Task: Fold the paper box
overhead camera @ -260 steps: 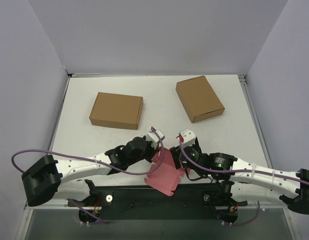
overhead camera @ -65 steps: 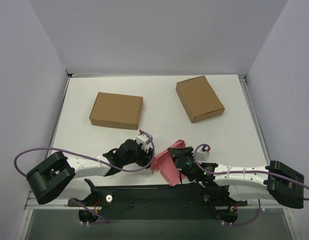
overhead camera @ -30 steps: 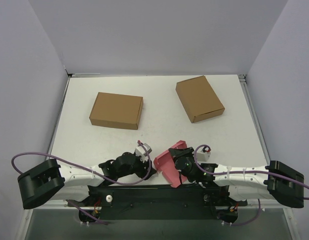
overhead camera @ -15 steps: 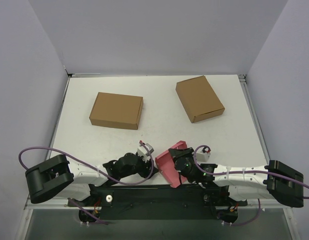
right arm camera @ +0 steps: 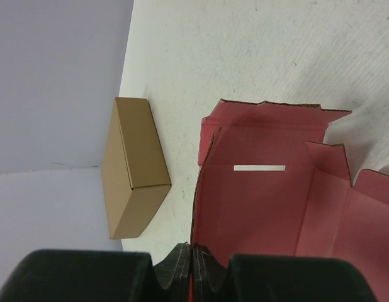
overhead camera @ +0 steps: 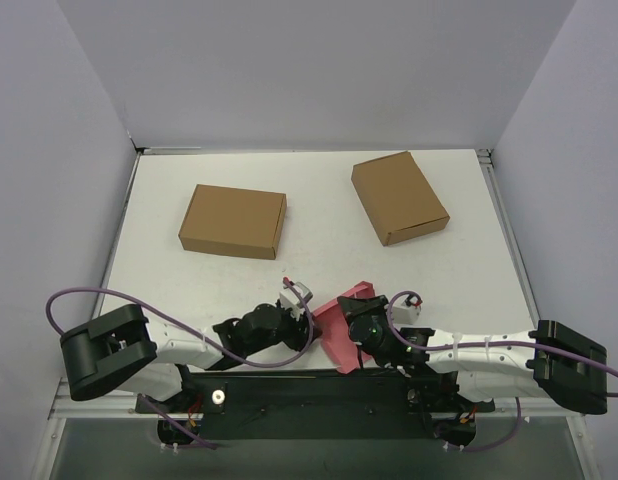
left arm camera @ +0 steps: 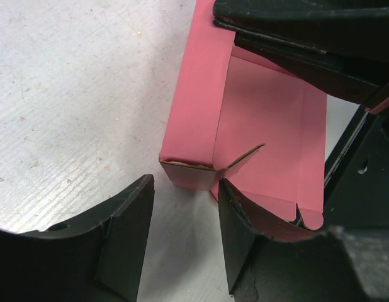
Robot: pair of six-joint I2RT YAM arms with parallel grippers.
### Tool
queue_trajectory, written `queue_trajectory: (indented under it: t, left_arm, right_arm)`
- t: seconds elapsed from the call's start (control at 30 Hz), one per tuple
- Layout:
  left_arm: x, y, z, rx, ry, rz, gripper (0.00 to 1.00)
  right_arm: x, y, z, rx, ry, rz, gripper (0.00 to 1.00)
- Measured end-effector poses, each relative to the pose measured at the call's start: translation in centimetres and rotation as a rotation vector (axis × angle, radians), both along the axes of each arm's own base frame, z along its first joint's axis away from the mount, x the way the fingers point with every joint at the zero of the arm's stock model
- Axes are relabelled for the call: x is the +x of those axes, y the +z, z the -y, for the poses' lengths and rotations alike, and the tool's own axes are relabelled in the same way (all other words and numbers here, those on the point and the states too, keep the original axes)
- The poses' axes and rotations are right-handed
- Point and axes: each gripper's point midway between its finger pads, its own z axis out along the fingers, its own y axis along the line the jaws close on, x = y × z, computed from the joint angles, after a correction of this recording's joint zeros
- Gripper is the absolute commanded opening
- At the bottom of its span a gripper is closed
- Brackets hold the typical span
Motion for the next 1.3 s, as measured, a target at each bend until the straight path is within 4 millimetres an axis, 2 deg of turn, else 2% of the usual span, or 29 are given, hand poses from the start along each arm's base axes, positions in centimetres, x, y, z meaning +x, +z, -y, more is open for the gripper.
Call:
queue_trajectory:
  t: [0.33,0.6,0.87,1.3]
  left_arm:
    - [0.4,0.2,-0.2,0.024,0.084,0.07,0.58]
    - [1.6,1.1,0.5,-0.023,0.133,0.129,0.62]
    - [2.2,1.0,0.4,-0.022,0.178,0.156,0.54]
    - [1.3,0.9,0.7,0.056,0.182,0.223,0.38]
  right_arm:
    - [-0.1,-0.1,0.0,-0.001,-0.008,0.007,0.0]
    - [-0.3,-0.2,-0.4,0.01,-0.002,0.003,0.0]
    - [-0.5,-0.2,-0.5,0.015,0.002,0.001,0.0]
    - [-0.6,-0.2,-0.2,0.024,-0.004,-0.004,0.0]
